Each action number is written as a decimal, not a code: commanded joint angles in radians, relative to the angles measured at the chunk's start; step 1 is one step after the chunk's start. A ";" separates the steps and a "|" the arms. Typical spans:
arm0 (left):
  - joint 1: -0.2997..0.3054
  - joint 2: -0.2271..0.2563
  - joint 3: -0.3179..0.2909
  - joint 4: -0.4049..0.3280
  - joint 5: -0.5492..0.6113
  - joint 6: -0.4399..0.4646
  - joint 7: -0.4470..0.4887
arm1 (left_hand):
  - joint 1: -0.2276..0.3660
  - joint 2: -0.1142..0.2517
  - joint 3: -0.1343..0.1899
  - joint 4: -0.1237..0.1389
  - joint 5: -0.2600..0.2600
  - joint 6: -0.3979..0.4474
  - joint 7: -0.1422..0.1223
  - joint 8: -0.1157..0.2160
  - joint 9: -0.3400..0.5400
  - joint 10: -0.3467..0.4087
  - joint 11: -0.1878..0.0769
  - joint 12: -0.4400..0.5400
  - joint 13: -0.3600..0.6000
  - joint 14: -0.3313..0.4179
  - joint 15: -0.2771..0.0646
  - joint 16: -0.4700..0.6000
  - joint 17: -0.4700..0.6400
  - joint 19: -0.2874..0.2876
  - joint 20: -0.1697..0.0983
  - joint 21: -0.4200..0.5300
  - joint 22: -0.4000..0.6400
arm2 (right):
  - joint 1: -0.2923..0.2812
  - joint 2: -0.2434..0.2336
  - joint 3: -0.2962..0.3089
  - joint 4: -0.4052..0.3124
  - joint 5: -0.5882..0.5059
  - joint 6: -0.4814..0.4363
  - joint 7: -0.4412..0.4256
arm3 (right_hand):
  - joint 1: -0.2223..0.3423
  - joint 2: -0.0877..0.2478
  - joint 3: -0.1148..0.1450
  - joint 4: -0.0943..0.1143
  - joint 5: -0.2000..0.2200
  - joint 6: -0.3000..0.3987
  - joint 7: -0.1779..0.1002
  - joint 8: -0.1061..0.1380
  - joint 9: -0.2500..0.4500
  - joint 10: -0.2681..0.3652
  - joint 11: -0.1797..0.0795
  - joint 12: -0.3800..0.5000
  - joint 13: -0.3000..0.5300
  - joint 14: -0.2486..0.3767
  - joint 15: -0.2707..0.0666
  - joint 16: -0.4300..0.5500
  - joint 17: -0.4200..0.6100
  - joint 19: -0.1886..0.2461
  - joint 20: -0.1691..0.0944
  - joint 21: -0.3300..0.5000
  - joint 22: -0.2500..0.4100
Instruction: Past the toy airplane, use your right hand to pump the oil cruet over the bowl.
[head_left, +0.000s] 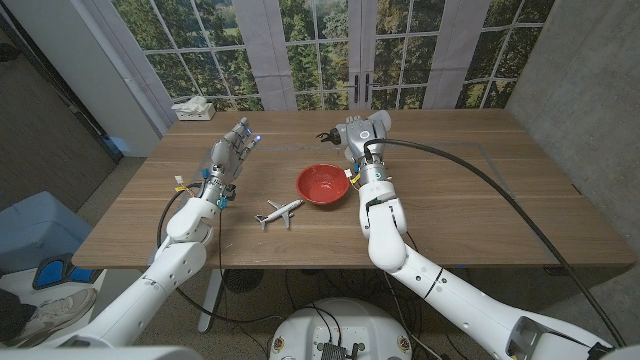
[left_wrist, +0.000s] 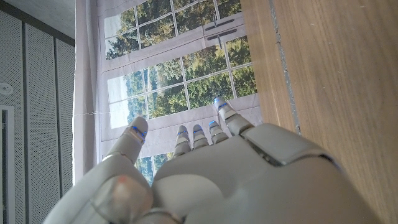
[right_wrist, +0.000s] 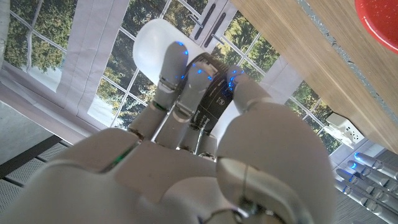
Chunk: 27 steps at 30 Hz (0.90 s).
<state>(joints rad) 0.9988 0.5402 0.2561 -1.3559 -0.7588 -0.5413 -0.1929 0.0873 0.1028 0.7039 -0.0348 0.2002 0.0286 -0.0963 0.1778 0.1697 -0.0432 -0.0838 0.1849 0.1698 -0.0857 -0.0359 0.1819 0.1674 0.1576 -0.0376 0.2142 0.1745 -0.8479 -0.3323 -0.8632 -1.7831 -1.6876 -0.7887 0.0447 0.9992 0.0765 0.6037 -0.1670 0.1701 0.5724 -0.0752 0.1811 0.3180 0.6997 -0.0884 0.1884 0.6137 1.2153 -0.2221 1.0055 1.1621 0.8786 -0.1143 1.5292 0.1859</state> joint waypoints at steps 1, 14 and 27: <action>-0.010 -0.001 0.003 0.010 0.001 0.005 -0.003 | 0.011 0.065 -0.003 -0.002 0.007 -0.001 -0.008 0.003 0.002 0.001 -0.002 0.003 0.004 0.000 -0.061 -0.004 0.002 0.012 -0.019 -0.001 0.002 | 0.012 0.000 -0.007 0.003 0.053 -0.021 -0.040 | -0.009 -0.019 0.010 0.019 0.008 -0.004 0.011 0.008 -0.008 0.003 -0.022 -0.005 -0.014 0.016 0.003 -0.011 0.000 0.003 -0.103 0.000 0.000; -0.020 0.001 0.005 0.011 0.006 0.014 0.003 | 0.013 0.066 -0.005 -0.004 0.007 -0.002 -0.007 0.003 0.002 0.000 -0.002 0.003 0.004 -0.001 -0.060 -0.005 0.002 0.013 -0.020 -0.002 0.002 | 0.029 0.010 -0.003 0.005 0.125 -0.047 -0.057 | -0.013 -0.013 0.003 0.020 0.011 0.004 0.012 0.014 -0.023 -0.012 -0.020 -0.005 -0.033 0.037 0.003 -0.014 0.010 0.024 -0.104 0.003 0.000; -0.037 0.006 0.011 -0.001 0.020 0.032 0.018 | 0.014 0.066 -0.006 -0.005 0.006 -0.002 -0.008 0.002 0.002 0.000 -0.003 0.003 0.004 -0.001 -0.061 -0.004 0.002 0.014 -0.019 -0.004 0.002 | 0.047 0.013 0.016 -0.001 0.284 -0.085 -0.145 | -0.012 0.000 0.001 0.020 0.012 0.010 0.016 0.018 -0.036 -0.006 -0.025 0.001 -0.050 0.062 0.004 -0.008 0.027 0.044 -0.104 0.003 -0.001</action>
<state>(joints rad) 0.9759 0.5426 0.2615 -1.3472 -0.7483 -0.5211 -0.1845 0.0900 0.1001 0.7010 -0.0378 0.2002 0.0286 -0.0963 0.1777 0.1697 -0.0432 -0.0838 0.1849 0.1698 -0.0857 -0.0358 0.1771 0.1677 0.1613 -0.0339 0.2105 0.1744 -0.8149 -0.3177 -0.8565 -1.7775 -1.5176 -0.8441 -0.0402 0.9865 0.0631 0.6036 -0.1511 0.1779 0.5769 -0.0601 0.1933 0.2830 0.6892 -0.1130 0.1834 0.5640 1.2652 -0.2143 0.9901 1.1831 0.9165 -0.1234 1.5291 0.1862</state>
